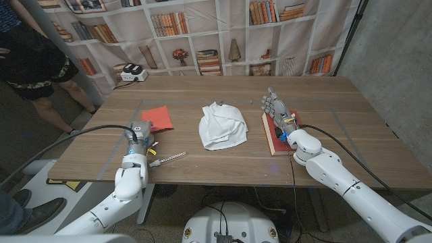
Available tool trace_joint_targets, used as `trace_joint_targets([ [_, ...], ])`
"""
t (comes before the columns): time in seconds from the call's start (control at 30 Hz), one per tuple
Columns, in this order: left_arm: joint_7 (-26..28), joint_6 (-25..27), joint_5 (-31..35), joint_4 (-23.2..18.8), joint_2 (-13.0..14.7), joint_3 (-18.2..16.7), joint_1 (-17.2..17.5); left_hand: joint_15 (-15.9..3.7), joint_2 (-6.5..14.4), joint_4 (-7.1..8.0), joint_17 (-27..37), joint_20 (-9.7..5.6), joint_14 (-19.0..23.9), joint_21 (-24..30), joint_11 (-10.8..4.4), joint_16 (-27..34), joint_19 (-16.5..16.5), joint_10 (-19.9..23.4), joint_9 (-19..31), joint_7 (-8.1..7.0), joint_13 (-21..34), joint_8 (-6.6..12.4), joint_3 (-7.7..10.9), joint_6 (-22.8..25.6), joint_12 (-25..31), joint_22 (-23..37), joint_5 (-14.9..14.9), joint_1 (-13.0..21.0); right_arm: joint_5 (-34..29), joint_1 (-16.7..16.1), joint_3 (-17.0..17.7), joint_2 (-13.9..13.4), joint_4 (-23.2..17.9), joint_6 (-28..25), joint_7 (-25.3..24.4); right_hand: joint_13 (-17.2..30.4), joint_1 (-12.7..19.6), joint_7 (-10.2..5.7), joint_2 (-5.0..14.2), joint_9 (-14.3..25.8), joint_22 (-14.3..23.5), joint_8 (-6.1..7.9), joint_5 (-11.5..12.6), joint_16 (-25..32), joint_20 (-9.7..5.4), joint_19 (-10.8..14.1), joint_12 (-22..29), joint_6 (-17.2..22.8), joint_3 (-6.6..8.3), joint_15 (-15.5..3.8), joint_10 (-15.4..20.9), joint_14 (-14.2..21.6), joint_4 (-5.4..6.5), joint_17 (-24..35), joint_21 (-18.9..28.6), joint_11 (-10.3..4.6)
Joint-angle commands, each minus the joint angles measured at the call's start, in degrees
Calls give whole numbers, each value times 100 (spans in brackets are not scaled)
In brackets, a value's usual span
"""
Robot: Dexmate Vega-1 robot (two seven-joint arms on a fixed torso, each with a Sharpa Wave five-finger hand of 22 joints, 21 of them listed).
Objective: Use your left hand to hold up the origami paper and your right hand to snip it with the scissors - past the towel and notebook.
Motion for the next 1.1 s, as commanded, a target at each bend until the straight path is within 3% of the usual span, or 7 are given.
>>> trace_joint_targets([
  [0.03, 560, -200, -292, 149, -127, -75, -41, -726, -8, 26, 11, -552, 798, 204, -53, 71, 417, 801, -13, 6, -1, 176, 133, 788, 104, 12, -77, 201, 8, 35, -15, 35, 39, -7, -9, 26, 25, 3, 56, 25, 28, 2, -16, -1, 22, 62, 1, -3, 13, 2, 21, 46, -20, 32, 1, 3],
  [0.17, 839, -307, -421, 201, -171, -122, -16, -729, -23, 78, 3, -615, 1409, 333, -61, 75, 735, 1365, -6, 15, -7, 325, 196, 1355, 114, -16, -100, 244, -4, 52, -30, 42, 46, -14, -4, 26, 27, 4, 58, 25, 29, 1, -17, -2, 28, 61, 0, -6, 14, 5, 19, 45, -23, 32, 0, 7],
  [0.2, 935, -332, -451, 235, -199, -130, -16, -738, -17, 89, 2, -626, 1601, 366, -55, 65, 836, 1551, -1, 102, -6, 387, 222, 1557, 111, -27, -101, 266, -4, 61, -36, 53, 53, -11, -1, 26, 28, 4, 60, 25, 29, 2, -17, -1, 30, 61, -4, -5, 14, 5, 7, 47, -25, 32, 0, -2],
  [0.27, 976, -318, -469, 250, -208, -120, -24, -726, -40, 101, 0, -621, 1812, 389, -21, 62, 921, 1774, -8, 131, -7, 459, 234, 1801, 119, -36, -110, 271, -4, 66, -39, 58, 61, -2, 8, 26, 35, 5, 68, 25, 29, 4, -16, -2, 30, 59, -6, -2, 19, 11, 2, 46, -29, 31, -1, 8],
  [0.47, 1291, -253, -511, 335, -312, -128, -45, -725, -48, 84, 4, -597, 2077, 442, -36, 51, 1083, 1969, -26, 193, 28, 479, 282, 1978, 96, -37, -107, 348, -11, 87, -56, 76, 77, 11, 27, 27, 60, -2, 101, 25, 29, 2, -14, -2, 38, 64, -7, -12, 36, 6, -4, 49, -42, 30, 0, 5],
  [0.77, 1372, -236, -476, 61, -157, -162, 11, -734, -70, 72, 48, -594, 2165, 443, -23, 48, 1087, 1992, -26, 197, 121, 463, 307, 2010, 88, -31, -101, 408, 12, 89, -56, 97, 128, 81, 93, 27, 77, -8, 114, 25, 29, 3, -16, -3, 35, 66, -4, -14, 44, 11, 0, 53, -57, 28, 0, 7],
  [1.1, 1667, -660, -407, -261, 52, -217, 74, -736, -56, 99, 72, -586, 2126, 431, -36, 11, 1041, 1950, -20, 172, 192, 434, 321, 1976, 60, -19, -96, 413, -39, -75, 15, 39, 24, 280, 59, 27, 95, -3, 126, 25, 30, 4, -20, 2, 33, 83, 4, -17, 50, 5, 18, 73, -75, 27, 5, 10],
])
